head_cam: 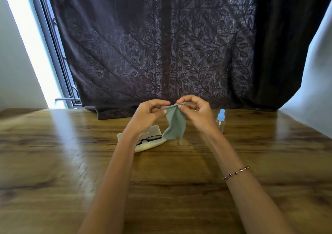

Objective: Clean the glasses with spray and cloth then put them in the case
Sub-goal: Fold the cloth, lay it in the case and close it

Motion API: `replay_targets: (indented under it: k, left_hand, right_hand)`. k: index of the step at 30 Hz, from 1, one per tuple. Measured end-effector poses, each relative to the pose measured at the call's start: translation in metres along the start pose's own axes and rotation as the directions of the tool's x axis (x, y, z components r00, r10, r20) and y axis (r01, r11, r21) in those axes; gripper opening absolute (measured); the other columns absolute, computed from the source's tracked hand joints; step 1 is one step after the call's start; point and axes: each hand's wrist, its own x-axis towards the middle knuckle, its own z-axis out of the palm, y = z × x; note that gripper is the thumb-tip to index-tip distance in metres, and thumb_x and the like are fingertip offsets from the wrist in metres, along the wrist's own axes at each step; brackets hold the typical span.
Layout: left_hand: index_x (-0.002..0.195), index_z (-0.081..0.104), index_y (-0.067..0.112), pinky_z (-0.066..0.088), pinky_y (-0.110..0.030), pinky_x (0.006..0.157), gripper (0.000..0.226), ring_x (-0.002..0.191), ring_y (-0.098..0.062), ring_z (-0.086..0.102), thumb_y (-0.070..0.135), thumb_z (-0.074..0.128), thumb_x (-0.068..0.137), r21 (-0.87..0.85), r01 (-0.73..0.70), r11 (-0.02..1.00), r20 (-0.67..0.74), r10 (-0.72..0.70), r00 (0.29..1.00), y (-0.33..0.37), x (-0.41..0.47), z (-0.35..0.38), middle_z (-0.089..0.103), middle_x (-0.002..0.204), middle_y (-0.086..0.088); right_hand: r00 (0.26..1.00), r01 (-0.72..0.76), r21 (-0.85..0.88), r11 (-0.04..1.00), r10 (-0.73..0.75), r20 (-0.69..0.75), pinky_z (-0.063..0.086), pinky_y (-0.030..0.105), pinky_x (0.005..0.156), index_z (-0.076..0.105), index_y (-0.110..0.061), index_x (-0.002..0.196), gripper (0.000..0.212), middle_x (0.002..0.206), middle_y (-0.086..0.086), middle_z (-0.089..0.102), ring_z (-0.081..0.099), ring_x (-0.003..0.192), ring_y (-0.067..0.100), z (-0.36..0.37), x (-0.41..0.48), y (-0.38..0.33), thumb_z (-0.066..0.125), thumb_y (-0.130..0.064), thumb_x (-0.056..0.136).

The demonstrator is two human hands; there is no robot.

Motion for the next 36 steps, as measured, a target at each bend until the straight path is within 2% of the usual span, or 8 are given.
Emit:
replay_targets:
  k: [7,12,15,18,23,28,31,36]
  left_hand:
    - [0.091,0.062,0.013,0.049,-0.034,0.079,0.015,0.079,-0.020,0.057,0.001,0.052,0.092,-0.157,0.068,0.985,-0.070,-0.079,0.994,0.004,-0.004,0.005,0.062,0.081,-0.010]
    - [0.089,0.064,0.011,0.049,-0.020,0.074,0.020,0.070,-0.003,0.058,0.003,0.046,0.094,-0.235,0.039,0.971,-0.046,-0.051,0.998,0.006,-0.004,0.003,0.062,0.076,0.004]
    - [0.086,0.068,0.010,0.048,-0.024,0.081,0.021,0.079,-0.011,0.061,0.009,0.049,0.093,-0.294,0.064,0.954,-0.073,-0.089,0.993,0.008,-0.003,0.001,0.066,0.085,-0.001]
    - [0.095,0.069,0.009,0.052,-0.018,0.080,0.010,0.080,-0.005,0.065,0.014,0.062,0.090,-0.215,0.006,0.977,-0.091,-0.026,0.995,0.004,-0.003,0.000,0.070,0.083,0.002]
    - [0.111,0.067,0.014,0.050,-0.012,0.076,0.028,0.085,-0.004,0.065,0.006,0.068,0.084,-0.063,-0.018,0.998,-0.077,0.013,0.997,0.003,-0.002,-0.005,0.071,0.093,-0.004]
    - [0.090,0.073,0.021,0.053,-0.026,0.084,0.017,0.087,-0.013,0.067,0.007,0.066,0.085,0.080,-0.044,0.996,-0.111,0.053,0.992,0.005,-0.005,-0.005,0.072,0.090,-0.001]
    - [0.089,0.070,0.021,0.054,-0.036,0.083,0.019,0.080,-0.021,0.066,0.009,0.055,0.091,0.024,0.021,0.999,-0.078,-0.019,0.997,0.005,-0.006,-0.004,0.071,0.082,-0.007]
    - [0.090,0.069,0.016,0.050,-0.027,0.074,0.023,0.078,-0.016,0.059,0.014,0.046,0.095,-0.173,0.130,0.976,-0.049,-0.140,0.989,0.012,-0.011,-0.003,0.065,0.087,-0.007]
  right_hand:
    - [0.999,0.018,-0.011,1.000,-0.017,0.034,0.050,0.019,0.069,0.070,-0.020,0.084,0.020,0.078,-0.006,0.069,0.062,0.076,0.003,0.001,0.000,0.000,0.064,-0.001,0.087]
    - [0.998,-0.065,0.052,0.997,0.064,0.020,0.054,0.025,0.074,0.074,-0.015,0.083,0.022,0.082,-0.004,0.072,0.064,0.080,0.007,0.001,0.001,-0.002,0.057,-0.001,0.089]
    - [0.995,-0.102,0.123,0.987,0.099,0.032,0.055,0.031,0.079,0.074,-0.009,0.087,0.014,0.088,0.004,0.073,0.065,0.085,0.012,0.001,-0.001,-0.004,0.060,-0.006,0.089]
    - [0.998,-0.056,0.107,0.993,0.053,0.030,0.056,0.025,0.076,0.072,-0.011,0.090,0.010,0.084,0.003,0.072,0.066,0.081,0.009,0.000,0.000,-0.001,0.071,-0.005,0.083]
    - [0.999,-0.033,0.051,0.998,0.033,0.009,0.052,0.019,0.072,0.072,-0.011,0.096,0.018,0.086,0.002,0.071,0.066,0.079,0.003,-0.003,0.001,0.001,0.072,-0.001,0.082]
    - [1.000,-0.007,-0.004,1.000,0.007,0.012,0.051,0.028,0.074,0.072,-0.020,0.087,0.017,0.080,0.006,0.072,0.065,0.078,0.012,0.001,0.000,0.002,0.066,-0.004,0.086]
    - [0.999,-0.027,-0.015,1.000,0.027,0.019,0.049,0.029,0.070,0.073,-0.018,0.086,0.019,0.074,0.003,0.069,0.061,0.074,0.010,0.002,-0.001,0.001,0.062,-0.003,0.088]
    - [0.994,-0.103,0.107,0.989,0.101,0.031,0.051,0.029,0.075,0.075,-0.011,0.085,0.019,0.083,0.001,0.071,0.061,0.080,0.008,0.003,-0.002,-0.003,0.058,-0.008,0.091]
